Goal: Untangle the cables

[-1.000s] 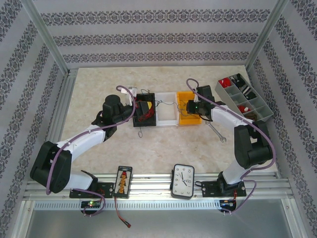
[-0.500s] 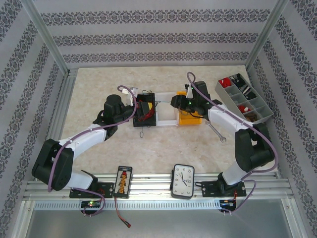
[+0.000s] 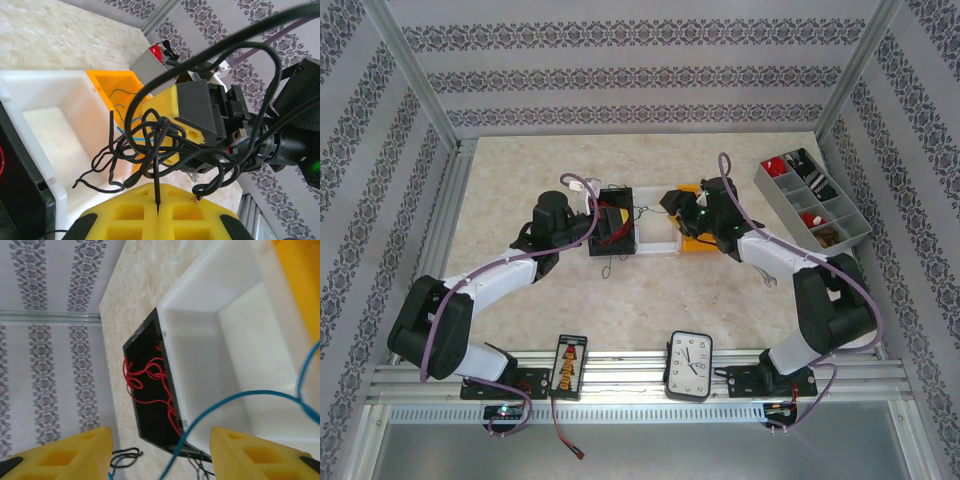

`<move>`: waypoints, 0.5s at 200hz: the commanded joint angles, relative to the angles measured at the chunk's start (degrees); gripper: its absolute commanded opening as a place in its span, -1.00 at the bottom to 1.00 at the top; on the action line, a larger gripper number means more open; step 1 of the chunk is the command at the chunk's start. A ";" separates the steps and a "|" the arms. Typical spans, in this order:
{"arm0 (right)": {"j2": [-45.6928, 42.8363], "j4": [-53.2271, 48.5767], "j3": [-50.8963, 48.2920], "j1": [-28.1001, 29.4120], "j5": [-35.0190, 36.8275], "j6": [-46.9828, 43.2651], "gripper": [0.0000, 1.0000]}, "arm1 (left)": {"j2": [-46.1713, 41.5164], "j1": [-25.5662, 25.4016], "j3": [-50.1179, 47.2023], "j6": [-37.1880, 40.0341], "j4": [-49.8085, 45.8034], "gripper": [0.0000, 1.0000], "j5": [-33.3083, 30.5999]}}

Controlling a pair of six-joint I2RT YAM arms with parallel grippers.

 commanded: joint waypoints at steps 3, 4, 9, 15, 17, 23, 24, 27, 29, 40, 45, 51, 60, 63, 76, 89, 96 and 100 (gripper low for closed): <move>2.43 7.61 0.86 1.15 0.67 5.92 0.02 | 0.10 0.13 1.34 0.90 1.84 -1.00 0.97; 2.54 7.65 0.97 1.16 0.64 5.89 0.01 | 0.10 0.08 1.36 0.94 1.83 -1.00 0.95; 2.94 7.70 1.60 1.33 0.53 5.57 -0.05 | 0.09 0.04 1.30 0.84 1.96 -1.00 0.93; 3.35 7.32 2.30 1.50 0.65 5.21 -0.22 | 0.02 0.04 1.20 0.85 2.07 -1.00 0.93; 3.41 7.18 2.56 1.55 0.73 5.12 -0.30 | 0.01 0.02 1.21 0.79 2.03 -1.00 0.86; 3.59 6.89 2.88 1.64 1.07 4.86 -0.55 | -0.10 0.04 1.12 0.77 1.95 -1.00 0.73; 3.54 6.68 2.99 1.72 1.30 4.82 -0.63 | -0.14 0.04 1.08 0.83 1.92 -1.00 0.74; 3.46 6.21 3.10 1.66 1.60 4.68 -0.71 | -0.23 0.04 1.04 0.78 1.84 -1.00 0.45; 3.33 5.79 3.08 1.68 1.93 4.60 -0.78 | -0.27 0.04 0.99 0.82 1.77 -1.00 0.30; 2.51 2.67 2.96 1.29 4.17 3.56 -0.99 | -1.01 0.04 0.61 1.11 1.23 -1.00 -0.99; 1.82 0.94 2.58 0.94 5.47 3.05 -1.00 | -1.50 0.04 0.37 1.43 0.58 -1.00 -1.94; 1.08 -0.91 1.86 0.28 7.00 2.50 -1.00 | -2.35 0.04 0.05 1.75 -0.29 -1.00 -4.06; 0.01 -3.56 0.47 -1.21 8.95 2.06 -1.00 | -3.86 0.12 -0.85 2.26 -1.47 -1.00 -7.71; -0.34 -4.03 -0.13 -1.81 9.49 1.93 -1.00 | -4.36 0.19 -1.08 2.44 -1.88 -1.00 -8.93; -1.63 -6.28 -2.87 -4.77 10.71 1.80 -1.00 | -6.45 0.62 -1.90 2.93 -3.87 -1.00 -13.20; -2.80 -5.97 -5.93 -8.37 10.51 1.69 -1.00 | -7.96 1.10 -2.23 3.33 -6.05 -1.00 -15.79; -3.50 -6.04 -7.18 -10.20 10.17 1.27 -1.00 | -8.40 1.35 -2.25 3.43 -7.21 -1.00 -16.95; -3.81 -5.90 -7.76 -11.01 9.73 0.87 -1.00 | -8.51 1.41 -2.24 3.60 -7.90 -1.00 -17.48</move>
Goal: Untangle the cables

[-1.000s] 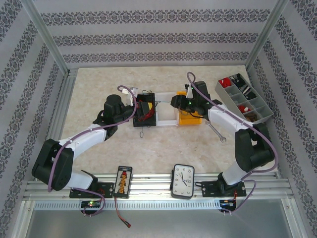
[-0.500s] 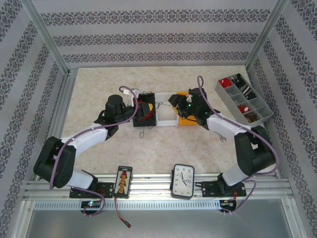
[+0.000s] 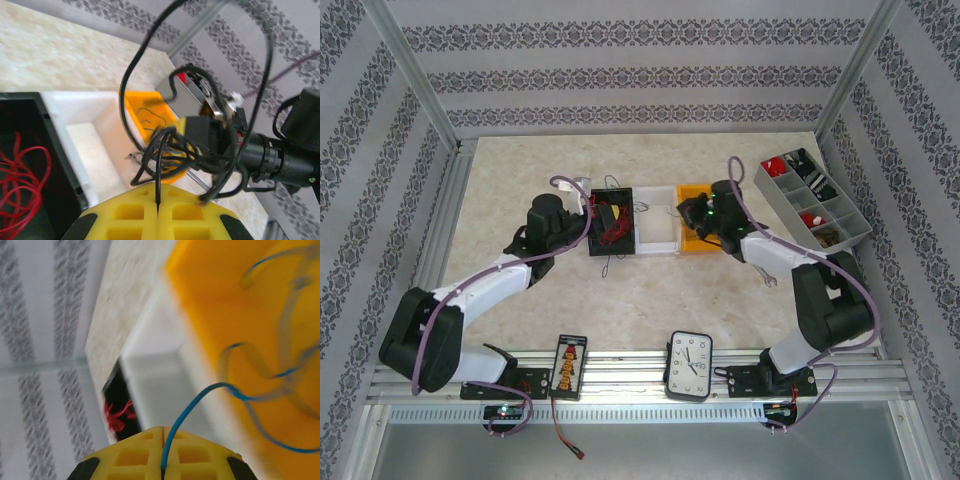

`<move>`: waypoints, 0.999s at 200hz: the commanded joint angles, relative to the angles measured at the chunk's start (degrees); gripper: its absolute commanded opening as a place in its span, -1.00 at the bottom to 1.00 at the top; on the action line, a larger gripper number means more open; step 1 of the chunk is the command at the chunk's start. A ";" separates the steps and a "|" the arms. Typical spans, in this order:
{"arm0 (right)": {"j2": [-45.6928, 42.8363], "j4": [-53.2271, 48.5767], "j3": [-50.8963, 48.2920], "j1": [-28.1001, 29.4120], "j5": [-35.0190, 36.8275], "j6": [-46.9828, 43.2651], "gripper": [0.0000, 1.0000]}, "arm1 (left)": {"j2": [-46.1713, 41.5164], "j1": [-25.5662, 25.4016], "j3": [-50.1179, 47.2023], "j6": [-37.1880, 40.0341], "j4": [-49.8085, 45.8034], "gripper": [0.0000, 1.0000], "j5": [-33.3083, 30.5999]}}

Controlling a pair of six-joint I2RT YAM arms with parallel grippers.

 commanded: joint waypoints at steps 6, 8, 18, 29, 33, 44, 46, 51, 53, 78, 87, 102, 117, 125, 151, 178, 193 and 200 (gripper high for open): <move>-3.18 -3.70 -5.06 -6.93 2.06 -2.77 -1.00 | -3.03 1.38 -0.31 2.54 -5.48 -1.00 -8.20; -3.28 -3.73 -5.19 -7.29 1.86 -3.12 -1.00 | -2.99 1.46 -0.23 2.69 -5.73 -1.00 -8.30; -3.65 -4.79 -5.41 -9.07 1.27 -4.81 -1.00 | -2.75 1.45 -0.17 3.26 -6.33 -1.00 -8.23; -3.71 -5.38 -5.58 -10.53 0.92 -6.18 -1.00 | -2.36 1.46 -0.21 3.29 -6.00 -1.00 -7.26; -3.53 -5.49 -5.54 -10.95 0.78 -6.64 -1.00 | -2.09 1.45 -0.21 3.38 -5.49 -1.00 -6.18; -2.71 -5.80 -4.96 -11.60 0.14 -8.28 -1.00 | -1.42 1.41 0.03 3.21 -3.94 -1.00 -2.42; -2.55 -5.77 -4.79 -11.60 0.04 -8.71 -1.00 | -1.27 1.43 0.01 3.10 -3.59 -1.00 -1.85; -2.03 -5.81 -4.32 -11.65 -0.11 -9.78 -1.00 | -0.91 1.43 0.14 2.82 -2.56 -1.00 0.53; -1.85 -5.95 -4.00 -11.66 -0.15 -10.21 -1.00 | -0.77 1.41 0.19 2.71 -2.14 -1.00 1.37; 0.01 -7.28 -0.37 -11.29 -1.95 -14.55 -0.67 | 0.04 1.49 1.23 2.38 -0.38 -1.00 7.69; -0.16 -6.69 0.35 -10.89 -2.46 -15.89 -0.53 | 0.11 1.45 1.84 2.58 -0.87 -1.00 8.43; -0.61 -6.34 1.78 -10.15 -3.14 -18.10 -0.35 | -0.03 1.37 2.32 3.02 -1.49 -1.00 8.96; -0.32 -7.73 4.43 -9.31 -3.33 -20.81 -0.22 | 0.16 1.40 2.67 3.34 -2.17 -1.00 9.13; 0.14 -8.86 5.99 -9.18 -3.32 -22.13 -0.15 | 0.22 1.34 2.69 3.38 -2.10 -1.00 9.48; 0.02 -12.18 9.84 -8.58 -2.43 -25.64 -0.05 | 0.66 1.33 2.73 2.90 -0.66 -1.00 12.28; -3.59 -11.05 10.84 -4.88 -9.45 -34.49 -0.07 | 0.99 1.37 3.85 1.36 1.05 -1.00 18.95; -4.77 -11.57 10.99 -1.77 -18.75 -40.89 -0.07 | 1.70 1.38 4.61 -0.32 2.77 -1.00 23.68; -5.36 -11.42 10.45 -0.35 -22.68 -42.83 -0.07 | 2.11 1.33 5.06 -1.37 3.88 -1.00 26.35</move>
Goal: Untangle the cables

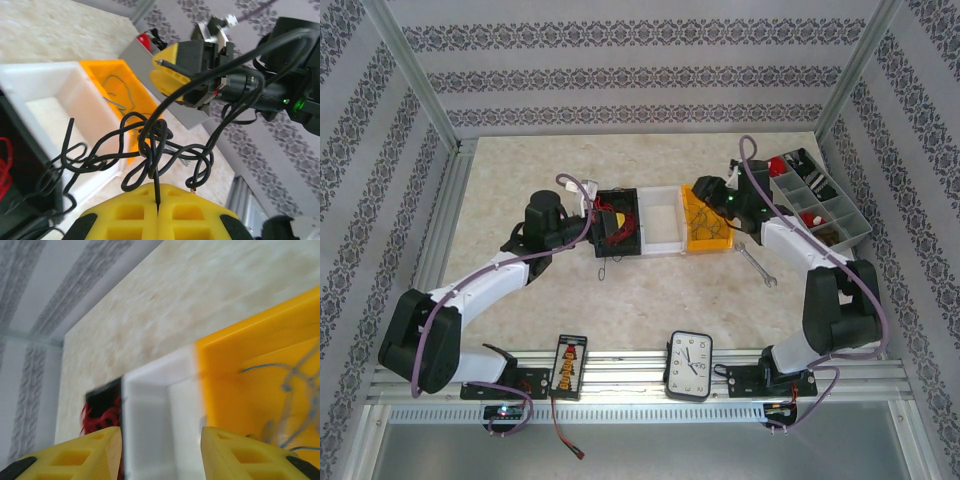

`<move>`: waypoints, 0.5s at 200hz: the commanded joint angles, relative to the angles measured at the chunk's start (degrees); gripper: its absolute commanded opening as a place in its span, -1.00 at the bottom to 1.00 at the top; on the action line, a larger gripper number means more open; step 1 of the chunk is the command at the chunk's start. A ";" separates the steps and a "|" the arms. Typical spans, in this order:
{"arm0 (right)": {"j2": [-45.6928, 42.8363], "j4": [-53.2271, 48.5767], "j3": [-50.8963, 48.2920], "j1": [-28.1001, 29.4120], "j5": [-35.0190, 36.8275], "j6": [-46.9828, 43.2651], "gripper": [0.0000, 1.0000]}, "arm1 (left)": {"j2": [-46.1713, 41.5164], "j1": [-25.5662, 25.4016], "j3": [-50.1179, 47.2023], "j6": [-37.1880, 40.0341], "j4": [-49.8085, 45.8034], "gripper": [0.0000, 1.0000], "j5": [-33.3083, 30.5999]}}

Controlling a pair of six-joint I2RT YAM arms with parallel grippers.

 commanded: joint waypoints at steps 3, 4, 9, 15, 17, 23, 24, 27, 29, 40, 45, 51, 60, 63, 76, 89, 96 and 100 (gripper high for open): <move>-3.57 -0.75 0.89 5.38 -16.58 -12.99 -0.06 | 1.44 0.23 3.16 -3.14 6.96 -1.00 11.54; -3.65 -0.67 0.75 5.57 -17.11 -13.18 -0.06 | 1.50 0.23 3.21 -3.31 7.19 -1.00 11.94; -3.95 -0.33 0.22 6.38 -19.57 -13.81 -0.05 | 2.09 0.29 3.56 -4.31 8.12 -1.00 13.69; -4.24 0.26 -0.61 7.45 -22.14 -14.03 -0.03 | 2.94 0.25 3.95 -5.66 9.25 -1.00 15.70; -4.32 0.69 -0.97 7.87 -23.12 -14.01 -0.03 | 3.20 0.25 4.06 -6.08 9.69 -1.00 16.32; -4.61 1.25 -1.55 8.56 -24.40 -13.82 -0.01 | 4.00 0.23 4.38 -7.55 11.06 -1.00 18.13; -4.72 1.45 -1.86 8.75 -24.83 -13.69 -0.01 | 4.15 0.23 4.39 -7.81 11.40 -1.00 18.40; -4.76 1.81 -2.11 8.90 -25.14 -13.48 0.00 | 4.52 0.24 4.55 -8.60 12.11 -1.00 19.05; -4.89 2.21 -2.35 9.10 -25.48 -13.30 0.01 | 4.81 0.25 4.63 -9.07 12.66 -1.00 19.55; -5.57 5.10 -3.92 9.78 -26.66 -11.55 0.07 | 6.02 0.24 4.73 -11.49 15.41 -1.00 21.20; -5.96 6.44 -4.54 10.12 -26.86 -10.76 0.10 | 6.34 0.22 4.83 -12.25 16.27 -1.00 21.46; -6.37 7.28 -4.99 10.54 -26.75 -10.36 0.13 | 6.59 0.28 4.81 -12.86 17.07 -1.00 21.65; -6.75 7.05 -4.93 11.35 -26.31 -10.91 0.15 | 6.66 0.29 4.86 -13.33 17.68 -1.00 21.73; -6.81 6.68 -4.78 11.65 -26.15 -11.07 0.16 | 6.66 0.27 4.97 -13.34 17.77 -1.00 21.74; -6.66 6.26 -4.53 12.67 -25.08 -11.80 0.16 | 6.64 0.28 5.09 -13.48 18.09 -1.00 21.98; -5.47 7.33 -4.33 13.10 -24.53 -11.55 0.15 | 6.59 0.23 5.18 -13.76 18.43 -1.00 22.16; -4.43 7.49 -3.75 13.25 -24.35 -11.49 0.15 | 6.50 0.24 5.27 -13.77 18.41 -1.00 22.35; -3.85 7.72 -3.38 13.42 -24.47 -11.39 0.15 | 6.41 0.18 5.27 -13.76 18.41 -1.00 22.33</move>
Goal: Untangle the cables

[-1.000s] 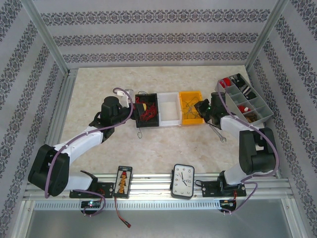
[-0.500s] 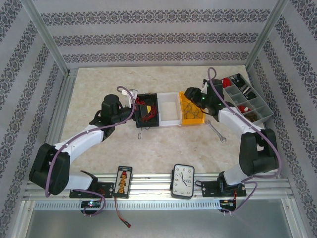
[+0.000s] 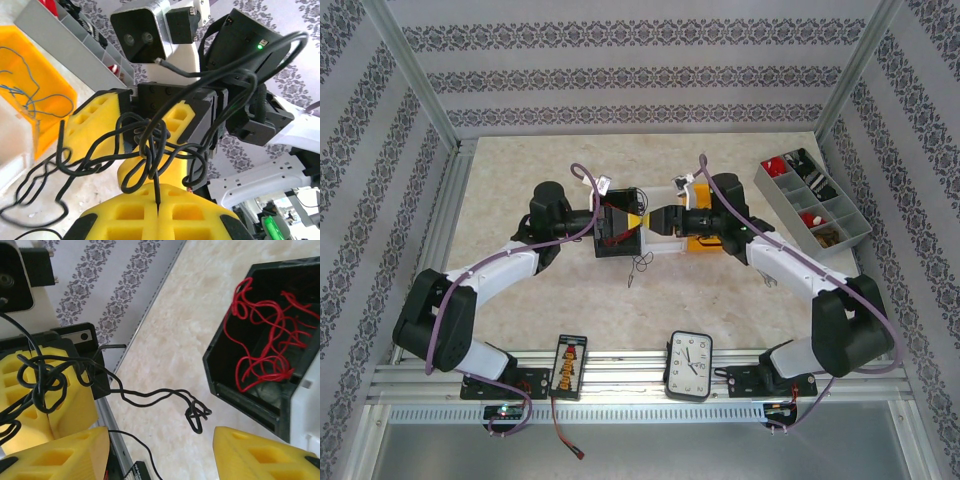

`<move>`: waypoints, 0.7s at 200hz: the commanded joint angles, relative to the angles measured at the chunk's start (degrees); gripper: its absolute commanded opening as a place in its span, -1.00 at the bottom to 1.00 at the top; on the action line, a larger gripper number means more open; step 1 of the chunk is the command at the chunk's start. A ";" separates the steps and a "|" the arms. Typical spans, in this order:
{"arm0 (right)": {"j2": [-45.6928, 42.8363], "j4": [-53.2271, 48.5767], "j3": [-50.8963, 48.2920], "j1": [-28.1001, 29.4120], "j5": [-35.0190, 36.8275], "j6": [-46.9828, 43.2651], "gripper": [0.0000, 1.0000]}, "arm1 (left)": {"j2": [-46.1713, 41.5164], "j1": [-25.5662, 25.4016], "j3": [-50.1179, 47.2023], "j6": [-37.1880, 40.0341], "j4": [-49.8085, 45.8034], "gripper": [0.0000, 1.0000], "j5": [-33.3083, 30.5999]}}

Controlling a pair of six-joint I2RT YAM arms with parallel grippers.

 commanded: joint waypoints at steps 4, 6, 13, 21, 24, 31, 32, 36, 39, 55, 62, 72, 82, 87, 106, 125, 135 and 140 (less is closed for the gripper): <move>2.46 3.68 1.25 1.31 -1.29 -1.17 0.14 | -0.44 0.22 1.73 -1.84 5.30 -1.00 3.05; 2.67 3.74 1.35 1.33 -1.25 -1.14 0.14 | -0.43 0.16 1.75 -1.77 5.28 -1.00 3.06; 3.77 4.31 2.02 1.64 -1.29 -0.72 0.14 | -0.57 0.17 1.75 -1.92 5.38 -1.00 3.05; 4.89 5.59 2.75 2.02 -1.35 -0.08 0.13 | -0.58 0.22 1.66 -2.11 5.67 -1.00 3.06; 5.29 5.93 3.02 2.15 -1.19 0.13 0.13 | -0.56 0.16 1.58 -2.25 5.87 -1.00 2.98; 6.16 6.96 3.75 2.46 -0.29 0.73 0.11 | -0.56 0.18 1.43 -2.72 6.42 -1.00 3.12; 6.16 6.96 3.75 2.46 -0.29 0.73 0.11 | -0.57 0.11 1.42 -2.76 6.51 -1.00 3.13; 6.58 7.71 4.12 2.49 0.10 1.12 0.09 | -0.57 0.12 1.28 -3.14 6.79 -1.00 3.12; 6.84 8.26 4.41 2.49 0.34 1.43 0.07 | -0.54 0.09 1.21 -3.22 6.99 -1.00 3.10; 7.93 9.66 5.79 2.32 3.20 2.85 -0.35 | -0.79 0.12 0.72 -3.69 7.47 -1.00 3.28; 7.89 9.86 5.93 2.07 4.84 3.29 -0.57 | -0.99 0.12 0.47 -3.56 7.25 -1.00 3.24; 7.21 11.20 4.86 1.24 7.97 4.08 -0.90 | -1.48 0.13 0.05 -2.94 6.43 -1.00 2.95; 6.07 11.30 3.49 0.14 10.93 4.63 -1.00 | -2.21 0.14 -0.47 -1.71 4.80 -1.00 1.98; 5.46 10.57 2.96 -0.60 12.27 4.85 -1.00 | -2.68 0.30 -0.86 -0.81 3.60 -1.00 1.21; 1.90 7.11 0.09 -3.85 17.78 5.41 -1.00 | -5.54 1.00 -2.56 3.73 -2.03 -1.00 -5.38; -3.14 4.21 -4.12 -8.42 23.79 6.74 -1.00 | -9.23 2.44 -5.09 7.28 -6.48 -1.00 -16.01; -6.20 2.68 -6.58 -11.16 26.61 7.21 -1.00 | -10.96 3.36 -6.20 8.28 -7.86 -1.00 -21.27; -7.77 1.94 -7.66 -12.39 28.10 7.40 -1.00 | -11.75 3.81 -6.68 8.51 -8.78 -1.00 -23.77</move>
